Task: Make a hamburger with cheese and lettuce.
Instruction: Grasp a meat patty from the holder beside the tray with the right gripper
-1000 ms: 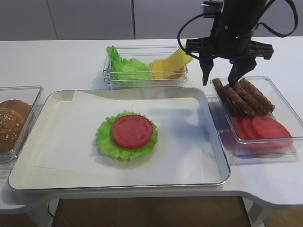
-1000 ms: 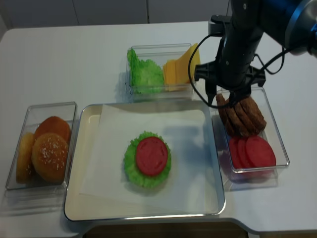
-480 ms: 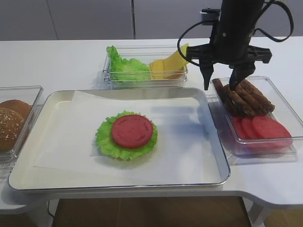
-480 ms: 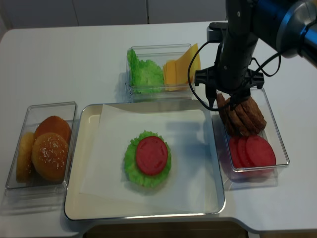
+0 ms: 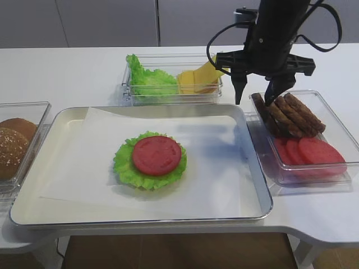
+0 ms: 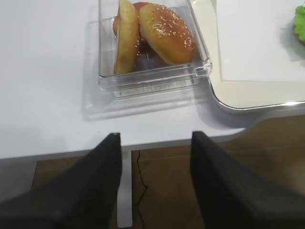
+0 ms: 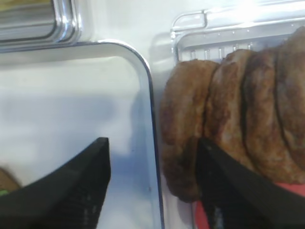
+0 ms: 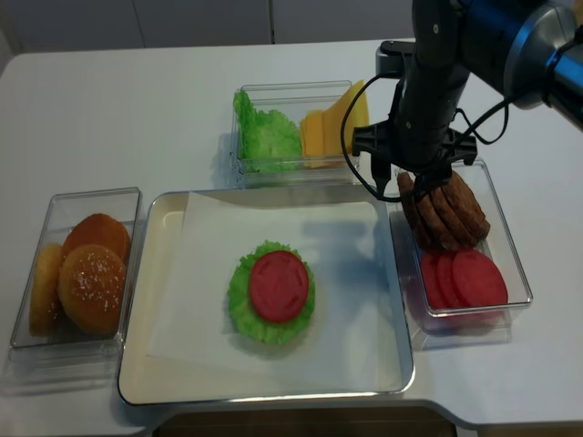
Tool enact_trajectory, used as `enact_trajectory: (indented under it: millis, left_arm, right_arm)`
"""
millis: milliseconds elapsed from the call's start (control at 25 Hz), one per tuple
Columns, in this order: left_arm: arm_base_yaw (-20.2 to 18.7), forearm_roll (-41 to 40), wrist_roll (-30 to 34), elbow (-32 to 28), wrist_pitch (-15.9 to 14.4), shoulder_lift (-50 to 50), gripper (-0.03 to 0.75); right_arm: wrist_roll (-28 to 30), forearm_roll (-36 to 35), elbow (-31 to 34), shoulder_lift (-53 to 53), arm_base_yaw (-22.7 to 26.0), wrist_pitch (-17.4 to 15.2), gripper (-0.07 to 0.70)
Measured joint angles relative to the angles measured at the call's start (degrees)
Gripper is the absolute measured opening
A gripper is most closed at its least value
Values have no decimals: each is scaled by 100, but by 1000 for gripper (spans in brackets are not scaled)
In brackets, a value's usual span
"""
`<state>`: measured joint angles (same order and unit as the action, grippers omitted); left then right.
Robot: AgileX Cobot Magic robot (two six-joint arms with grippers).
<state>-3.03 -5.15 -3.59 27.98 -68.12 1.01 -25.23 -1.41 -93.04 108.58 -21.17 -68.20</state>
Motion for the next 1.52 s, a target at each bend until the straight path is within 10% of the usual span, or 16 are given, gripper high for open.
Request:
enact_trajectory:
  millis: [1520]
  left_arm:
    - [0, 10, 6, 0, 0, 0, 353]
  right_arm:
    - [11, 35, 0, 93, 0, -151, 444]
